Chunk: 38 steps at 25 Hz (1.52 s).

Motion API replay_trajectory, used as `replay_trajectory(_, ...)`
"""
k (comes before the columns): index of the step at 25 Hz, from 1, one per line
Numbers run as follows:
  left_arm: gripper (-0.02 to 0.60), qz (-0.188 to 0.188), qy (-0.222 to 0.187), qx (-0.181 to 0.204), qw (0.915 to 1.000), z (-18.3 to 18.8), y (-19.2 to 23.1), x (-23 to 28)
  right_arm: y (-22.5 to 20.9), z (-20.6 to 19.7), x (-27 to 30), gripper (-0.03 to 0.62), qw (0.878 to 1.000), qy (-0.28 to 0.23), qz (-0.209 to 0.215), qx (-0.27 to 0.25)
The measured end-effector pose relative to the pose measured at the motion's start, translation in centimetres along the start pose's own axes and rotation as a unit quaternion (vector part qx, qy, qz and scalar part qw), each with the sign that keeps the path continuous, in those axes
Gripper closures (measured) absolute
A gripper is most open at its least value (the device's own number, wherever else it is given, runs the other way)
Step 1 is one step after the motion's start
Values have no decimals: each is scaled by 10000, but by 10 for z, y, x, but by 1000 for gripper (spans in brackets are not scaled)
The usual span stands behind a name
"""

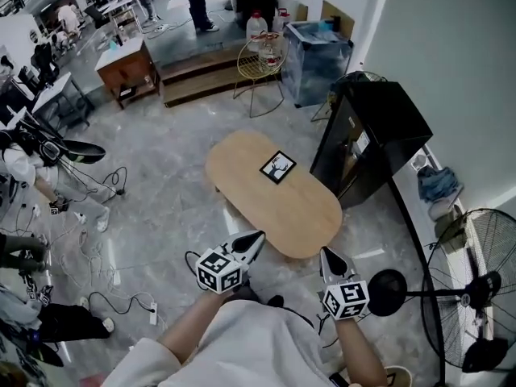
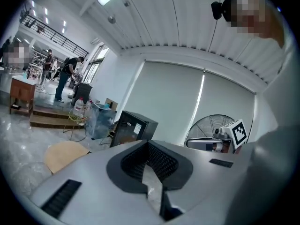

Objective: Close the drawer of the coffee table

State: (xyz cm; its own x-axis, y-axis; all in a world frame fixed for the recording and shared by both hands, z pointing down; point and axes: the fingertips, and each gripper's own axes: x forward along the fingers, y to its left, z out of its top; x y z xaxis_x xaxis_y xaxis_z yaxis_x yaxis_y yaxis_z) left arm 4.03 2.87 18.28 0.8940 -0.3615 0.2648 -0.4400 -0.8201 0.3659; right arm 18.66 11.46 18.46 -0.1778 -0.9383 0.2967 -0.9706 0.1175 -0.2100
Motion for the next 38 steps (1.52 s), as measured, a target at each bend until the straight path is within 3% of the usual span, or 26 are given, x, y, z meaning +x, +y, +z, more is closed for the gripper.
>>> replay_trajectory(11,574,49,-178,63,9998,-1,-25,-35,9,2,-37,583,9999,-160,-10,-56)
replay_trajectory(25,574,-113,-265,182,9994,46,13,-58,41,51,-13,583,9982,-490,-244,-249)
replay_trajectory(38,574,-257,-311,182,9990,63,32,-57,53,65,4,585,9975,-542,-304,-336)
